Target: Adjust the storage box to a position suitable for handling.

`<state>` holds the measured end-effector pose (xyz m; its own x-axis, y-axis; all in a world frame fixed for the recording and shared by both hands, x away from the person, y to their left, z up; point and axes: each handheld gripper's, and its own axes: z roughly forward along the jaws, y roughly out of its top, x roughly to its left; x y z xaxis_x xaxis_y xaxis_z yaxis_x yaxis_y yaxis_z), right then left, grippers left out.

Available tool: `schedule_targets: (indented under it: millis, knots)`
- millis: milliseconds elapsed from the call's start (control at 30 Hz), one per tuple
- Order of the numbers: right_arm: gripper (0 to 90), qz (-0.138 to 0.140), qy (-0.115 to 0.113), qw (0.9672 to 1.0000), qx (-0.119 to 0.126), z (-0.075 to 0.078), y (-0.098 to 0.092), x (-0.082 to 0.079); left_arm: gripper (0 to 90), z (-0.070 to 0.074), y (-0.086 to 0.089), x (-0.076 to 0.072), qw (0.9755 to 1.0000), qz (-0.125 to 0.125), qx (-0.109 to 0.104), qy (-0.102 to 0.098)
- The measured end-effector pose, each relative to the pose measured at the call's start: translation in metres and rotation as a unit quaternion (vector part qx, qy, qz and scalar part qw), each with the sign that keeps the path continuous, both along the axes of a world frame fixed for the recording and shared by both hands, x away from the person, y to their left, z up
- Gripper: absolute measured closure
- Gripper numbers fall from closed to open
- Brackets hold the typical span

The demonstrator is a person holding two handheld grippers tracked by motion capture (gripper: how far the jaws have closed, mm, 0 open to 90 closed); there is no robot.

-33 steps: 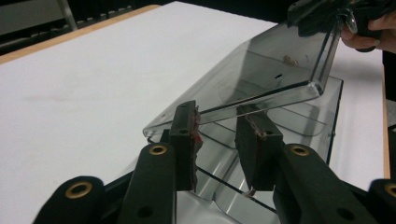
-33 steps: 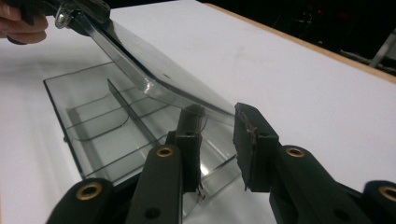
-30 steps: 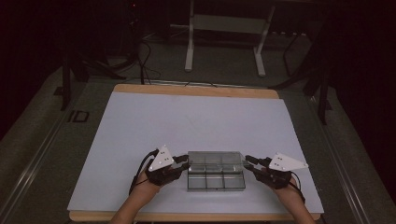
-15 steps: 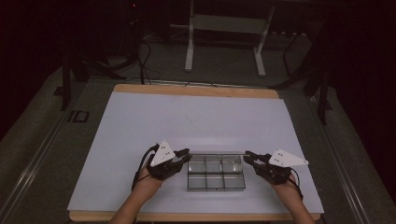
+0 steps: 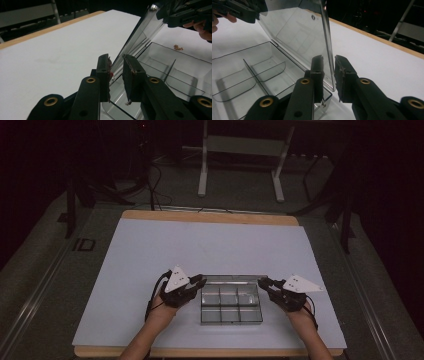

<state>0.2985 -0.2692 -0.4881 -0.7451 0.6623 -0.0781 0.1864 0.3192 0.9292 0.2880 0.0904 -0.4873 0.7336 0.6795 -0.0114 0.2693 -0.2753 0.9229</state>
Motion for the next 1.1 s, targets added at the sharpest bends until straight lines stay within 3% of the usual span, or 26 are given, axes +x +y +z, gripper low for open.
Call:
schedule_targets:
  millis: [333,900,933,1100]
  knots:
    - [75.6,-0.016,0.016,0.9997,0.002,-0.006,0.005,0.010,75.2,-0.005,-0.004,0.008,0.9998,0.016,-0.007,0.008]
    - [74.6,-0.045,0.039,0.9982,0.010,-0.008,0.014,0.022,74.5,-0.012,-0.007,0.025,0.9981,0.031,-0.031,0.044]
    - [74.4,-0.048,0.042,0.9979,0.011,-0.008,0.015,0.023,74.5,-0.013,-0.007,0.027,0.9972,0.034,-0.036,0.056]
    - [73.6,-0.054,0.048,0.9973,0.011,-0.008,0.017,0.026,73.5,-0.015,-0.010,0.030,0.9965,0.040,-0.027,0.068]
